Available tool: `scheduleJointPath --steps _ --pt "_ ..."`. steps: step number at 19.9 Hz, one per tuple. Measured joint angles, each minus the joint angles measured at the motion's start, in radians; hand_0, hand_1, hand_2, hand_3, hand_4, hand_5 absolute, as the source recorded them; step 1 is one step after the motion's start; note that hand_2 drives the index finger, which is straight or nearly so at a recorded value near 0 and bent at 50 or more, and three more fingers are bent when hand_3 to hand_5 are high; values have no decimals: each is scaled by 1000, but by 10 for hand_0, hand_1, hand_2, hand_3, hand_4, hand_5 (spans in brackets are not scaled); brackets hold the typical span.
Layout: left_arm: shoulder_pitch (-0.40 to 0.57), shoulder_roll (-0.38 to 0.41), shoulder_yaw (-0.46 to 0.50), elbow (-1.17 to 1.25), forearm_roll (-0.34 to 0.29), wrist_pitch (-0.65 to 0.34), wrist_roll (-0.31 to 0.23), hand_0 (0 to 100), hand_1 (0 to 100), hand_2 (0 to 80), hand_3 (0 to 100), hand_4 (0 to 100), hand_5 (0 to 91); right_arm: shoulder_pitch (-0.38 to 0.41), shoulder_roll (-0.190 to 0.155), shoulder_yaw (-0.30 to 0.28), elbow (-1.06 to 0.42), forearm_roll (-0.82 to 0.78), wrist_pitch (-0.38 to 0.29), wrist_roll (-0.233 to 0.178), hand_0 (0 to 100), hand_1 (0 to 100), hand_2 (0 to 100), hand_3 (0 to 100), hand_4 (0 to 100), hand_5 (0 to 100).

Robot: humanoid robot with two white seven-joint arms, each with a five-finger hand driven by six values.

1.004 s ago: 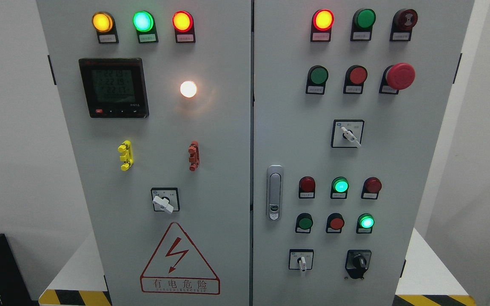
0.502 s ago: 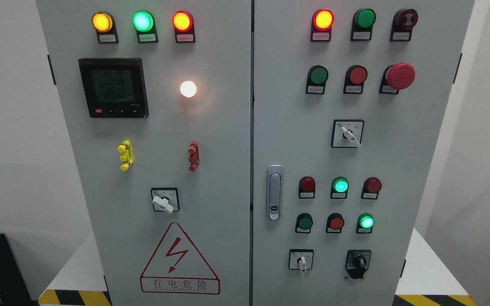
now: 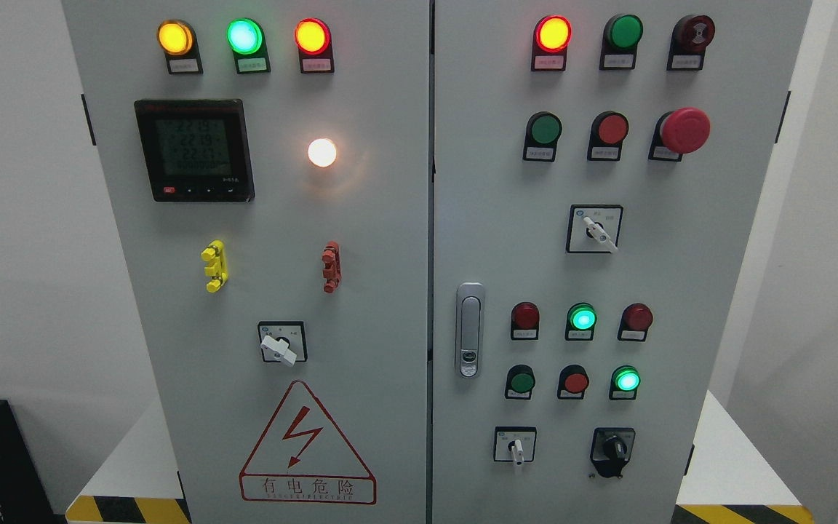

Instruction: Flip black knob to close circuit

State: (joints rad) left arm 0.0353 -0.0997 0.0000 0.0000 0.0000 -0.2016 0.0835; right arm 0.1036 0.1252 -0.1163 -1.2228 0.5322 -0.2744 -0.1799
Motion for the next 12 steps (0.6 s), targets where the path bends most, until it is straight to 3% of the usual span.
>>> scheduleJointPath --steps 4,12 --pt "0 0 0 0 0 0 0 120 556 0 0 0 0 -2 0 16 -102 66 45 -3 0 0 789 944 757 764" --pt "0 0 0 0 0 0 0 120 556 0 0 0 0 -3 0 34 -284 225 143 71 0 0 804 957 779 783"
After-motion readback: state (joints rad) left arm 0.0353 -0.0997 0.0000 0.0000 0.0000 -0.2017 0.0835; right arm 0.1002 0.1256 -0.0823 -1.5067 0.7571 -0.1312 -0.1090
